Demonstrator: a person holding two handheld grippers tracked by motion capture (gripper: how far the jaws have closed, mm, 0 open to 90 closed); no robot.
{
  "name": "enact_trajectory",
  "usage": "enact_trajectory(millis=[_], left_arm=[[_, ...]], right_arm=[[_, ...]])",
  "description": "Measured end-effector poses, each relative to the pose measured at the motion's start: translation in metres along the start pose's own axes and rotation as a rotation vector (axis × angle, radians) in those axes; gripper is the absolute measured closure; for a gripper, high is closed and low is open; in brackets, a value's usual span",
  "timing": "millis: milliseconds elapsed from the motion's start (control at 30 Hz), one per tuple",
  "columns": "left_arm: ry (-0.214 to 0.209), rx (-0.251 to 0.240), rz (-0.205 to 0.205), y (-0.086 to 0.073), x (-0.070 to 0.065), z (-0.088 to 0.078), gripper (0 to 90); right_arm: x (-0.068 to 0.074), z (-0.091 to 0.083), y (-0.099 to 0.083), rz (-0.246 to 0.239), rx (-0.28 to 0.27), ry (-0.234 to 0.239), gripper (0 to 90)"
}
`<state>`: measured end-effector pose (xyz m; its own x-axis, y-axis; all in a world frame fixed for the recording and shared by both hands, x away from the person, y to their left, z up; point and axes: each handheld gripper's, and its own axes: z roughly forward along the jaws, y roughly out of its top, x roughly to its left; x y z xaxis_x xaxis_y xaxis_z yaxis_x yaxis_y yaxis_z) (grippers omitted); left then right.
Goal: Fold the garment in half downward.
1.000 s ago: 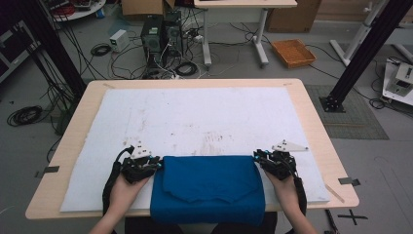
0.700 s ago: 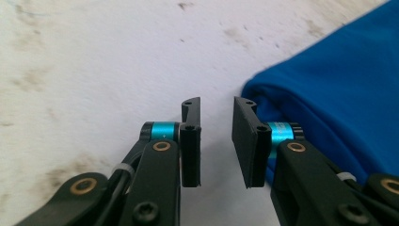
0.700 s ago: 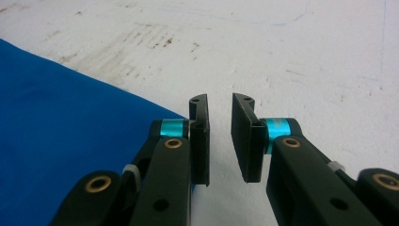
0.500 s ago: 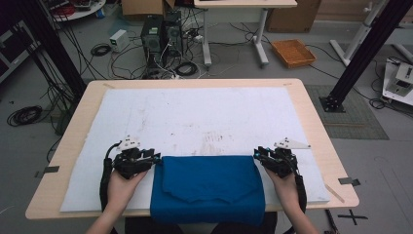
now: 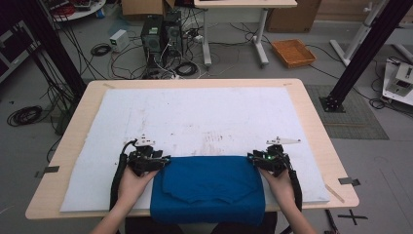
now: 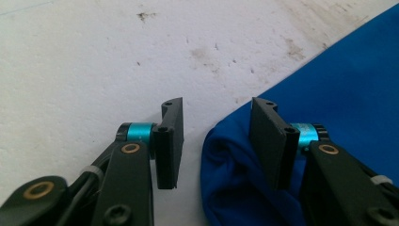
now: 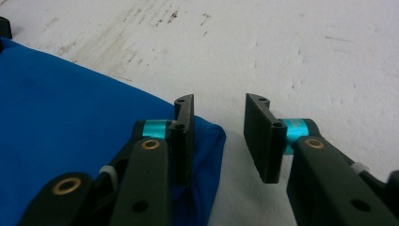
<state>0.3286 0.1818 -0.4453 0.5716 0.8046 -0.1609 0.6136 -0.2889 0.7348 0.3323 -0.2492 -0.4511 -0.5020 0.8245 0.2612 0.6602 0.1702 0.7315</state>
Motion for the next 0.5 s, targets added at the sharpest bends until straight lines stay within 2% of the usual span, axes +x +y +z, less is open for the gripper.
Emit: enact_trajectory(millis=[100,167,200,233,267,367,500], left_arm=[[-0.001,-0.006,0.001,-0.0014,-0.0002,-0.0004,55.4],[0.007,-0.009,0.013,-0.0022,-0.0014,-0.0005,57.2],[-0.003,-0.004,0.027,-0.0026,-0.0010,-0.0012,61.5],[-0.030,-0.008,0.026,-0.0034,-0.0010,-0.0011,67.7],[-0.040,-0.010,0.029,-0.0040,-0.0022,-0.0013,75.0],[-0.035,-0.016,0.072,-0.0038,-0.0045,-0.0018,81.9],[-0.049,-0.025,0.065,0.0012,0.0034,0.0002,83.6]], right_arm=[[0.0013,-0.0009,-0.0011,-0.006,0.009,0.019,65.3],[0.0045,0.0000,-0.0020,-0.043,0.029,0.022,74.5],[0.0057,0.0003,-0.0021,-0.055,0.033,0.031,79.3],[0.0068,0.0003,-0.0020,-0.066,0.034,0.036,81.9],[0.0079,0.0003,-0.0017,-0.075,0.035,0.031,83.4],[0.0070,0.0000,-0.0008,-0.098,0.022,0.027,85.0],[0.0007,0.0001,0.0046,-0.099,-0.002,0.036,85.2]])
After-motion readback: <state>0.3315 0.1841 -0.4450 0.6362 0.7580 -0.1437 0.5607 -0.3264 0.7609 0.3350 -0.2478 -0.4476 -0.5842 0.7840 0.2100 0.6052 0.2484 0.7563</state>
